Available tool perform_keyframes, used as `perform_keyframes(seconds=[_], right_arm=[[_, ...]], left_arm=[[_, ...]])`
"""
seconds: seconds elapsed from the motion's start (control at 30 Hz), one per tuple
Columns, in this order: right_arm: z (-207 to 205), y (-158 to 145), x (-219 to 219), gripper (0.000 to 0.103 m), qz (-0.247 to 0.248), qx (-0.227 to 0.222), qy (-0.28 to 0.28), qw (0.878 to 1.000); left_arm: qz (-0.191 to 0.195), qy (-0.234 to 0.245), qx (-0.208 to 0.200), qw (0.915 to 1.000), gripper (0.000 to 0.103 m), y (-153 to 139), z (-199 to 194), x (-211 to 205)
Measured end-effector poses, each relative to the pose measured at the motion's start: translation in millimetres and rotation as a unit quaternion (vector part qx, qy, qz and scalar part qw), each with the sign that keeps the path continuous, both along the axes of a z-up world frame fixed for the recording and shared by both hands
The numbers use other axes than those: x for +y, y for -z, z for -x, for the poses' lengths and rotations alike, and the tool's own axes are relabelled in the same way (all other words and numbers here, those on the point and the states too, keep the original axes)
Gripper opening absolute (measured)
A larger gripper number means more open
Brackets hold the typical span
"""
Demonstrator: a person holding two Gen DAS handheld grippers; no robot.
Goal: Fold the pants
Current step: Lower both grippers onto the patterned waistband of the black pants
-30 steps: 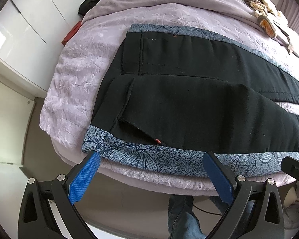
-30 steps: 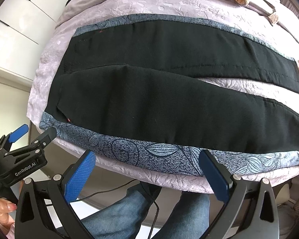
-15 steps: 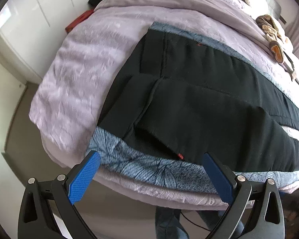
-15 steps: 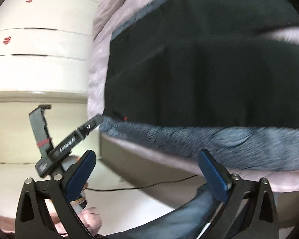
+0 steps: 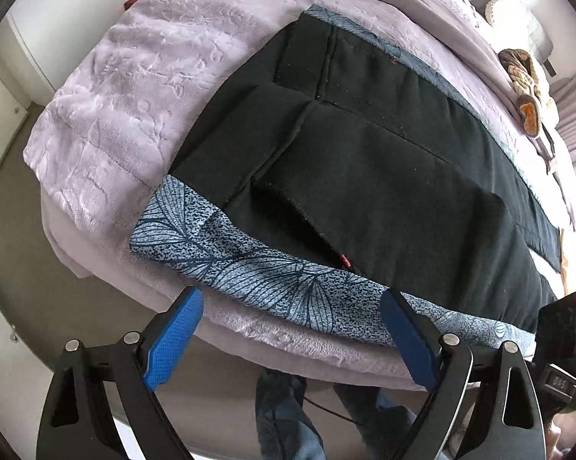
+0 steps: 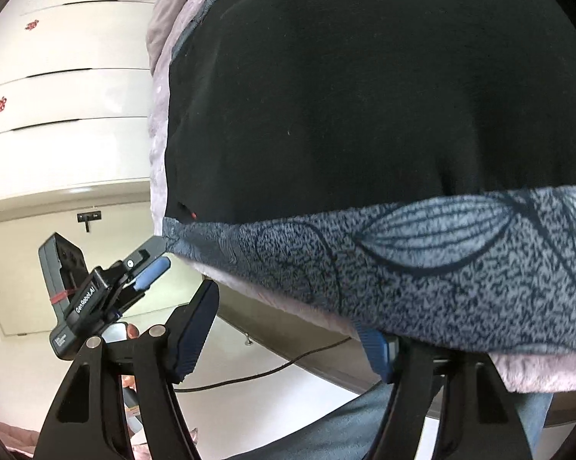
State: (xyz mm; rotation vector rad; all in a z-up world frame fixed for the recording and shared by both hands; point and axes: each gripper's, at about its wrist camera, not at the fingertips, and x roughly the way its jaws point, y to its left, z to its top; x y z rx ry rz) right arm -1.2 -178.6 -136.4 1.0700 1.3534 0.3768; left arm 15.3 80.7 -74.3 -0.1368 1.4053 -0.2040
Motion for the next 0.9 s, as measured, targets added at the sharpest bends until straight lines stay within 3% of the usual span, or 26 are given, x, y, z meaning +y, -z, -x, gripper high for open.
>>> perform_keyframes(seconds=[0.17,0.3,0.33,0.37,0.4,0.53,0.7,0.73,0.77,0.9], right_arm=[[-13,-23,-5,0.074,-0.02,-0.057,0.018,0.998],[-22,-12,8,0.074,-0.024,-0.035,0.009,0.999],[-25,-7,11,0.069,-0.031,-0.022,0.014,0.999],[-28,-5,12,0.051,-0.048,-0.018,0.025,0.998],[-31,-6,8,0.043,-0.054,-0.018,0.034,0.998],[-34,-27,-4,0.018,-0.063,-0.04,0.058,0.996],[-33,-41,-13,0.017,-0.074,-0.058,0.06,0.994],[-30,-41,-17,0.017,-0.075,-0.059,0.06,0.994],[-27,-40,-21,0.017,-0.077,-0.059,0.059,0.994],[-15,-33,-36,0.017,-0.078,-0.057,0.054,0.994]], left_arm=[[0.013,-0.008,-0.01,0.9998,0.095,-4,-1,9],[0.02,-0.018,0.003,0.9996,0.095,-1,1,11],[0.026,-0.023,0.007,0.9994,0.095,0,2,12],[0.034,-0.029,0.01,0.9989,0.095,0,3,13],[0.046,-0.038,0.014,0.9981,0.095,0,4,13],[0.072,-0.061,0.024,0.9953,0.095,4,2,8],[0.11,-0.088,0.039,0.9893,0.095,12,-10,-3],[0.114,-0.096,0.037,0.9882,0.085,14,-12,-4],[0.116,-0.1,0.037,0.9874,0.066,16,-16,-6],[0.113,-0.116,0.043,0.9858,0.033,23,-26,-2]])
